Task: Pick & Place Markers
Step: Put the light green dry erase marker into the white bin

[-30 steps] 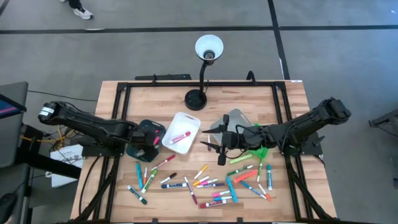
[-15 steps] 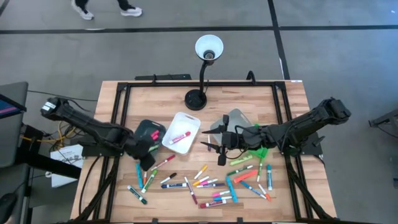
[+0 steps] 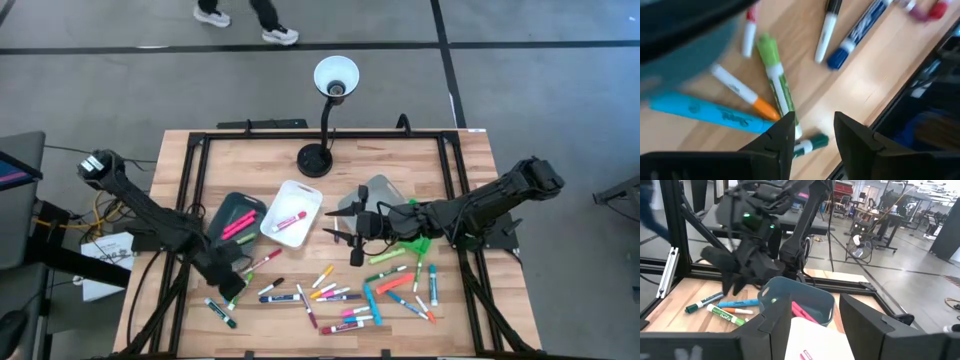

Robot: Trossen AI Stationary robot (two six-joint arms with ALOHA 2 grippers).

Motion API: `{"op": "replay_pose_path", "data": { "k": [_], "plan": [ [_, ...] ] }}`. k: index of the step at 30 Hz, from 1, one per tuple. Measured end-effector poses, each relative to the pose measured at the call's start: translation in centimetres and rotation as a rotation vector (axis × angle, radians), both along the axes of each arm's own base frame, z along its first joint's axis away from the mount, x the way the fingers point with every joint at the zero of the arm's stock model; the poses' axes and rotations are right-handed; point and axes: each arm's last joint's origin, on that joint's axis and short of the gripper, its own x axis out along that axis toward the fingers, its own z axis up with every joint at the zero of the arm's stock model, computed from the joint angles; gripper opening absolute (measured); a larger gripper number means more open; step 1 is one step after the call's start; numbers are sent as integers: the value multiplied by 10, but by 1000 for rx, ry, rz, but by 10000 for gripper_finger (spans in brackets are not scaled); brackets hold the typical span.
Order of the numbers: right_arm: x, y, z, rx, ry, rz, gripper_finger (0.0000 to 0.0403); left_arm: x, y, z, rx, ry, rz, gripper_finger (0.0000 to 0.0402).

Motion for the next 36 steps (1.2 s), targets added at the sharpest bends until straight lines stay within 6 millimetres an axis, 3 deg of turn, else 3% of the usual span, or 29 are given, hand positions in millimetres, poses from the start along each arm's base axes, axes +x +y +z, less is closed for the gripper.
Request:
{"op": "replay_pose_path", "data": {
  "k": [8, 16, 25, 32, 36],
  "plan": [
    [0, 1, -1, -1, 6, 2, 157, 8, -25, -39, 81, 120, -39, 131],
    [0, 1, -1, -1, 6, 3, 152, 12, -28, -60, 169, 171, -22, 131],
    [0, 0, -1, -2, 10, 5, 151, 14, -27, -59, 185, 136, -7, 126],
    [0, 0, -1, -3, 13, 5, 148, 16, -26, -59, 220, 99, 16, 56],
    [0, 0, -1, -3, 13, 5, 147, 17, -25, -54, 208, 71, 27, 47]
  ]
}}
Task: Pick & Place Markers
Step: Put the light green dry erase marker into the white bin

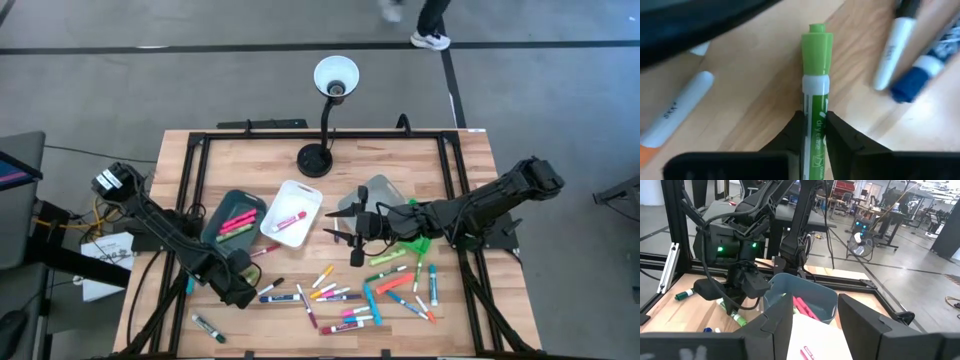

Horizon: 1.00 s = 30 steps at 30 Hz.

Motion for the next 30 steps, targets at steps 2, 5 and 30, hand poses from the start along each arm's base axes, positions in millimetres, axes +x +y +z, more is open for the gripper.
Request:
{"op": "replay_pose_path", "data": {
  "k": [2, 5, 30],
  "plan": [
    [0, 0, 0, 0, 0, 0, 146, 2, -1, 9, -15, -49, -13, 51],
    [2, 1, -2, -1, 5, 1, 146, 6, -2, 29, -23, -168, -29, 60],
    [23, -19, -14, 11, 44, -55, 133, 85, 171, 58, 457, -410, -67, 65]
  ]
}}
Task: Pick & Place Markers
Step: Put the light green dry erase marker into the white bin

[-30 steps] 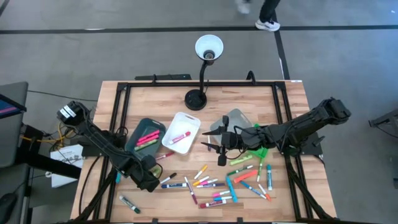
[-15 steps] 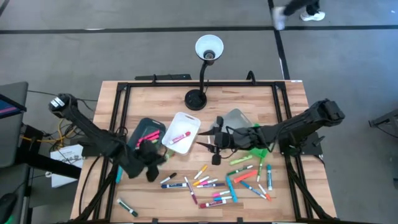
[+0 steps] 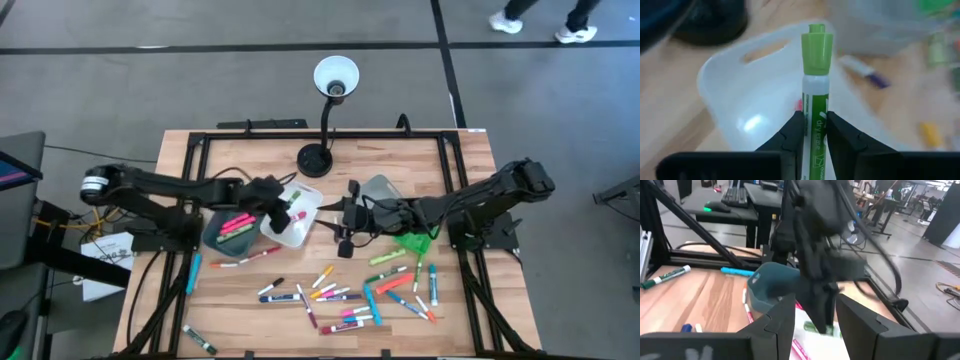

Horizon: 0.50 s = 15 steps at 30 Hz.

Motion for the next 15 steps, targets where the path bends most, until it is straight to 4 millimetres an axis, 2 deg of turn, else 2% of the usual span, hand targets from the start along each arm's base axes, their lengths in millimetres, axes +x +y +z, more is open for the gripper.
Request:
{"op": "replay_pose_path", "data": {
  "k": [3, 6, 15],
  "plan": [
    [0, -3, 0, -4, 7, -8, 132, 7, 11, -18, 16, 76, 11, 66],
    [0, -5, -1, -5, 14, -15, 134, 12, 13, -31, 6, 115, 1, 66],
    [1, -12, -2, -9, 32, -35, 133, 17, 9, -41, -10, 144, -22, 66]
  ]
}}
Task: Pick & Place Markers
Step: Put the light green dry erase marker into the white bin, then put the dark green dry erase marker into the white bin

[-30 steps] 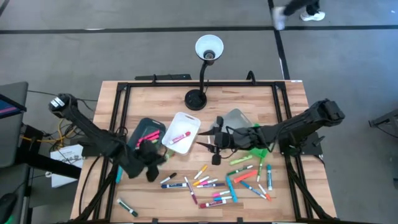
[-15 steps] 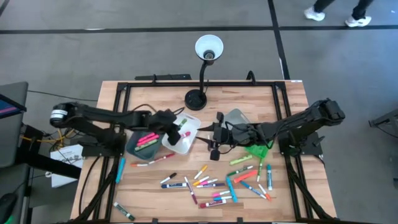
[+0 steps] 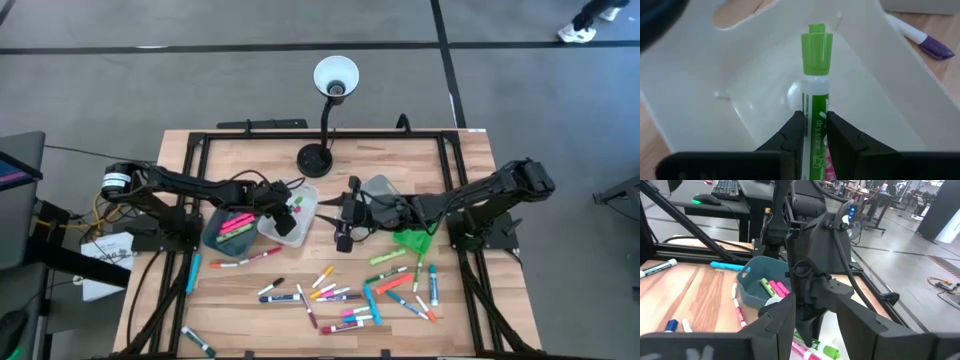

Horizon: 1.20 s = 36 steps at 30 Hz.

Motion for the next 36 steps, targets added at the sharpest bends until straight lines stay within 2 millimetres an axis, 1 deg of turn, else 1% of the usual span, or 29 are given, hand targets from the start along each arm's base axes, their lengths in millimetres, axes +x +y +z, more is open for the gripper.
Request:
{"op": "replay_pose_path", "data": {
  "k": [4, 10, 13, 16, 19, 23, 28, 33, 36],
  "plan": [
    [0, 0, 0, -1, 4, 0, 132, 0, 0, 0, -4, -3, -2, 73],
    [0, 0, 0, -1, 3, 0, 134, 2, 0, 1, -3, -20, -3, 109],
    [0, 0, 0, -1, 3, 0, 133, 3, 0, 2, -3, -35, -3, 120],
    [0, 0, 0, -1, 3, 0, 133, 3, 0, 4, -1, -53, -3, 123],
    [0, 0, 0, -1, 3, 0, 134, 2, -1, 12, 1, -87, -7, 121],
    [0, 0, 0, -1, 3, 0, 134, -5, -8, 34, 19, -173, -48, 117],
    [0, 0, 0, -1, 3, 0, 133, -23, -25, 76, 22, -346, -119, 116],
    [0, 0, 0, 0, 4, 1, 134, -49, -48, 111, -106, -516, -269, 115],
    [0, 0, 0, 0, 4, 1, 132, -61, -64, 122, -152, -571, -354, 115]
  ]
}}
